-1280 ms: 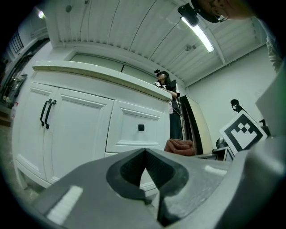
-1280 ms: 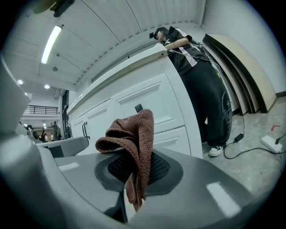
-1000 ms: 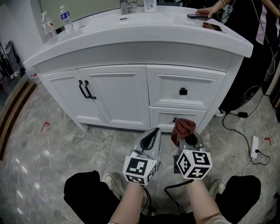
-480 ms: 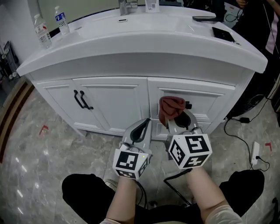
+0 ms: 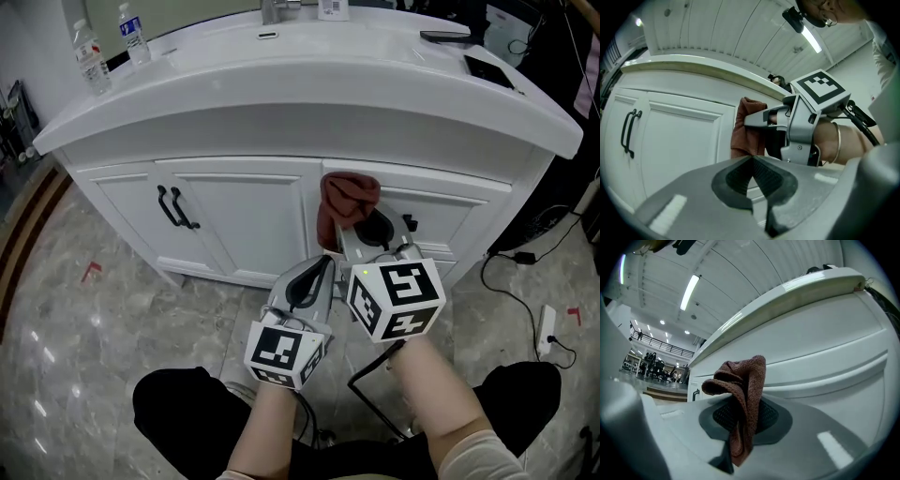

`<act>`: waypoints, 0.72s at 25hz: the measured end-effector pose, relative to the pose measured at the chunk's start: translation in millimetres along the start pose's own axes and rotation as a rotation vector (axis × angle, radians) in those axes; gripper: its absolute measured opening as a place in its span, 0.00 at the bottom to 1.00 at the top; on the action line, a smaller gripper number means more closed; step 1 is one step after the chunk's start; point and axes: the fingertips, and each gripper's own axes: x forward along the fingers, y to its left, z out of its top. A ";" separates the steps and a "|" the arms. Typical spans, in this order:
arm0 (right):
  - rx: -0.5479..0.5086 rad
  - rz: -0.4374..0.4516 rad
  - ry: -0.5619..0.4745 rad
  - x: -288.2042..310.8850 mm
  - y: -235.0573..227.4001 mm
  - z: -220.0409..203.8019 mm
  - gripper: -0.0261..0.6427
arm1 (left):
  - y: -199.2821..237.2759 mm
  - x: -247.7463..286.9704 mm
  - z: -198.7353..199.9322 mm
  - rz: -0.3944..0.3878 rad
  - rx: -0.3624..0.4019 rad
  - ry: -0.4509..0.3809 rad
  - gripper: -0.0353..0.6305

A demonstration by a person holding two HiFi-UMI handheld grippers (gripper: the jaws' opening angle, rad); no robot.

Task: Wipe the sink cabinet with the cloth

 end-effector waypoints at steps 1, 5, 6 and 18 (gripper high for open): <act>0.007 -0.002 0.003 -1.5 -2.8 0.6 0.17 | -0.5 -0.9 -1.5 -0.001 0.000 0.004 0.05; 0.019 -0.031 0.002 -9.5 -16.4 1.5 0.17 | 2.0 -5.2 -0.5 0.012 -0.003 -0.003 0.05; 0.016 -0.045 0.004 -11.6 -20.1 0.0 0.17 | 2.9 -6.5 0.2 0.018 -0.008 -0.008 0.05; 0.007 -0.117 0.048 -44.2 -66.6 -3.9 0.17 | -22.7 3.0 -0.9 -0.009 0.002 -0.011 0.05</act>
